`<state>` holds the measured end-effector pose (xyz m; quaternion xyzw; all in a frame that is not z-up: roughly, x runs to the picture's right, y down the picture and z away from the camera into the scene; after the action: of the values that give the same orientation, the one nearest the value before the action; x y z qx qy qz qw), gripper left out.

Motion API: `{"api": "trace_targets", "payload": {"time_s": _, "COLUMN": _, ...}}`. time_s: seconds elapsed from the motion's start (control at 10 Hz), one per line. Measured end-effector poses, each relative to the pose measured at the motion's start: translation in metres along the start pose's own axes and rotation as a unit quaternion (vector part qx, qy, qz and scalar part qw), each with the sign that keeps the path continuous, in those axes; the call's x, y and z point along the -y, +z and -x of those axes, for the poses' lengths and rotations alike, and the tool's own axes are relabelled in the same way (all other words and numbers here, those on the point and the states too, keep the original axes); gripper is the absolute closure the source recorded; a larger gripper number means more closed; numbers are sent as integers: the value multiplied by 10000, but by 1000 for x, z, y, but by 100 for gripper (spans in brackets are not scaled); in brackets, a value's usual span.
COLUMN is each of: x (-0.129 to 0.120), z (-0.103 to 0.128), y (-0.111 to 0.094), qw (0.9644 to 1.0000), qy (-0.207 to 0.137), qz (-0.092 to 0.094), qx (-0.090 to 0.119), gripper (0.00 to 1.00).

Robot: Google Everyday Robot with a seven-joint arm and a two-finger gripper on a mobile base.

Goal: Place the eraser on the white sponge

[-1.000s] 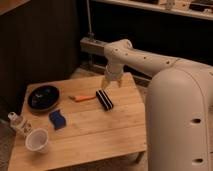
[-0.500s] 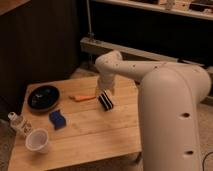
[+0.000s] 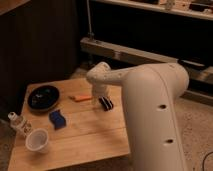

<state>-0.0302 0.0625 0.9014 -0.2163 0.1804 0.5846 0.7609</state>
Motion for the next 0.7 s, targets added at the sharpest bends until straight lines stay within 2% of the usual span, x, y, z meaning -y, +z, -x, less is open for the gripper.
{"api": "trace_targets", "payload": {"time_s": 0.1, "x": 9, "z": 3, "y": -3, "qw": 9999, "qy": 68, "qz": -145, "qx": 10, "gripper": 35}}
{"api": "trace_targets", "payload": {"time_s": 0.3, "x": 30, "z": 4, "y": -5, "qw": 9994, "qy": 181, "qz": -292, "qx": 26, "gripper": 35}}
{"api": "trace_targets", "payload": {"time_s": 0.5, "x": 43, "z": 6, "y": -2, "qw": 9998, "qy": 142, "qz": -130, "qx": 41, "gripper": 35}}
{"api": "trace_targets", "payload": {"time_s": 0.6, "x": 50, "z": 6, "y": 3, "qw": 9999, "qy": 135, "qz": 63, "qx": 39, "gripper": 35}}
{"api": "trace_targets", "payload": {"time_s": 0.7, "x": 47, "z": 10, "y": 5, "qw": 9996, "qy": 26, "qz": 261, "qx": 74, "gripper": 35}}
